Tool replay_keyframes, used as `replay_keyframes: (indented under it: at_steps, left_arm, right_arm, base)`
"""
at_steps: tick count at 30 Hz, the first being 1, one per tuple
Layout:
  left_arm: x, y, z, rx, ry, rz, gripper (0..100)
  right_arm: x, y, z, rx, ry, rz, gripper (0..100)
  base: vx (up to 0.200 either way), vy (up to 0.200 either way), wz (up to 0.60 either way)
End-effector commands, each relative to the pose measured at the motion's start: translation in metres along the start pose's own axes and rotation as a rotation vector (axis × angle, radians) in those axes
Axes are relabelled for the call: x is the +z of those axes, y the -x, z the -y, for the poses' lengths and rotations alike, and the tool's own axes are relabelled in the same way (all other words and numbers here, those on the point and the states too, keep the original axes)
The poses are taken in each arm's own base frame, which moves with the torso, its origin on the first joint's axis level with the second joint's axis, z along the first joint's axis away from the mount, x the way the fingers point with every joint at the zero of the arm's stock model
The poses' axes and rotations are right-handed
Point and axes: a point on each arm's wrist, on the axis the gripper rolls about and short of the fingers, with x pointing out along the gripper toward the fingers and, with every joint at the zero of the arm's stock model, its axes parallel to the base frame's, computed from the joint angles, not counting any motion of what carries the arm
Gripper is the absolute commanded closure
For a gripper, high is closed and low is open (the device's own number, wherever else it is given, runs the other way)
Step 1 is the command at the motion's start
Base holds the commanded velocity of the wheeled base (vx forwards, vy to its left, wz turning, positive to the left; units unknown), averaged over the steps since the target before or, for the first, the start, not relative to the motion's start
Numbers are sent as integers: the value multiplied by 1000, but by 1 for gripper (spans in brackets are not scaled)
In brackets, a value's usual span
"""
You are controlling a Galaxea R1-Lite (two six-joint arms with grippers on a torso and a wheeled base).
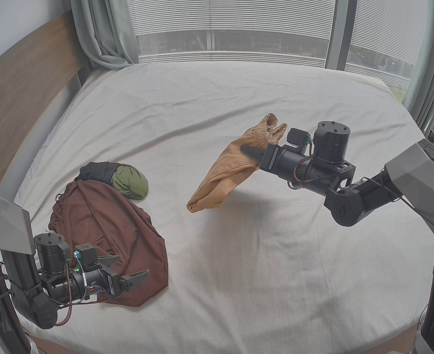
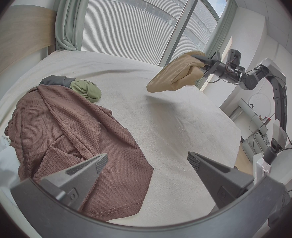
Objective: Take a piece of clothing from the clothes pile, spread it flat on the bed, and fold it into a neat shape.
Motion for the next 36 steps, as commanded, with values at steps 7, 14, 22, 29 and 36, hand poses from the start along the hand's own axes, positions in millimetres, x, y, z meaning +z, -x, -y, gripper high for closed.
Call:
replay_keyframes:
  at_steps: [7,14,22,29,36]
  left_arm:
    - [-3,-1,-1,0,6,-12,0]
    - [-4,-2,-1,0,9,-18,0]
    - [-6,-4,-2,-1,13,-28,0]
    - [-8,-4,-2,2,17,-34,0]
    - [-8,-4,-2,2,18,-37,0]
  right_arm:
    - [-10,-22,23,-27,-14,-23,100]
    - [9,-26,13,-4,5,18,100]
    - [33,-37,4,18,23,59,100]
    - [6,-64,35,-18,11,48,100]
    - [-39,-72,80,-88,-27,-27,100]
  base:
    - [0,0,0]
    - [0,0,0]
    - [0,0,0]
    - [0,0,0]
    - [0,0,0]
